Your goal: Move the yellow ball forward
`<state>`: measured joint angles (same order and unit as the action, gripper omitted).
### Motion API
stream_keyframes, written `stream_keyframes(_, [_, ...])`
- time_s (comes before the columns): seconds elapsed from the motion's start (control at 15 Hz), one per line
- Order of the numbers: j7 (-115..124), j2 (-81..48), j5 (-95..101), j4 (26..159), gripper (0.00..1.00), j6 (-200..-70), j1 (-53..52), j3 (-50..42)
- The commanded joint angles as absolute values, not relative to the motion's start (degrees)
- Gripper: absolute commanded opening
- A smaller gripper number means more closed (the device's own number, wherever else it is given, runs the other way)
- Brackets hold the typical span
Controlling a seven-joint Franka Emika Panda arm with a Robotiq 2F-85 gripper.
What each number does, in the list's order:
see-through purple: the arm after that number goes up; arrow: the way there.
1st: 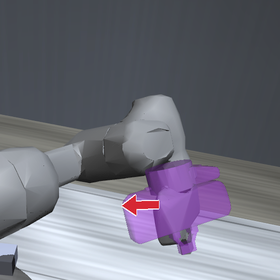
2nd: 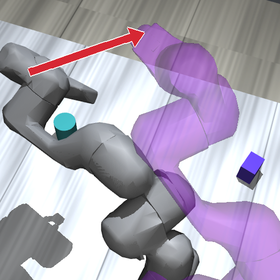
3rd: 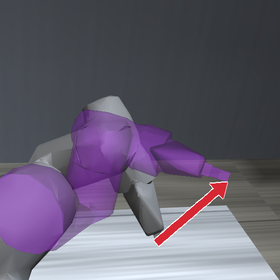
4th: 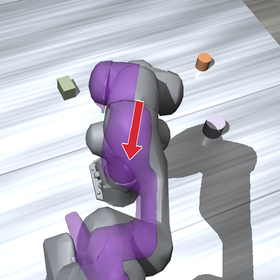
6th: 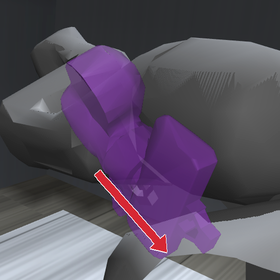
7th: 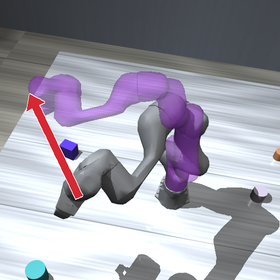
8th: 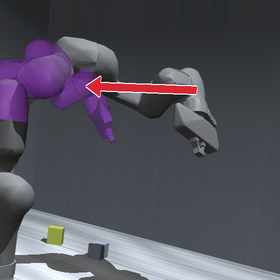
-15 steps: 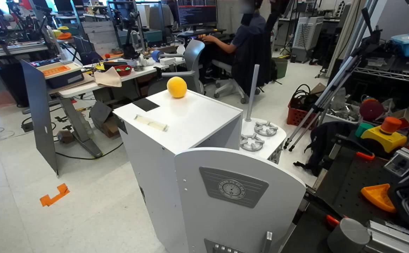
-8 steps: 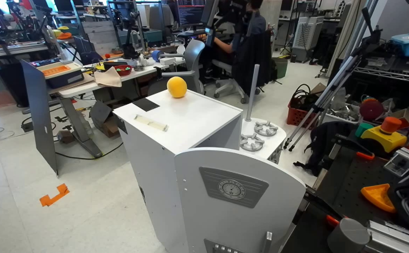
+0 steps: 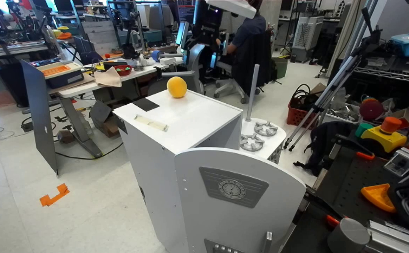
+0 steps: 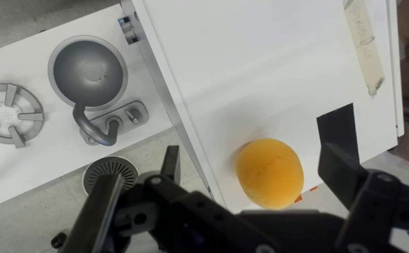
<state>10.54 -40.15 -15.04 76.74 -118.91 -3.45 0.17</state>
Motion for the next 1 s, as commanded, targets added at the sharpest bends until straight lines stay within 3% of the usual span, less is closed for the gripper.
stream_keyframes(0.0, [15.39,-49.43,-13.98,62.65,1.0,-113.25,-3.22,0.81])
stream_keyframes(0.93, [20.55,-71.67,-14.51,29.5,1.0,-99.78,-4.6,1.75])
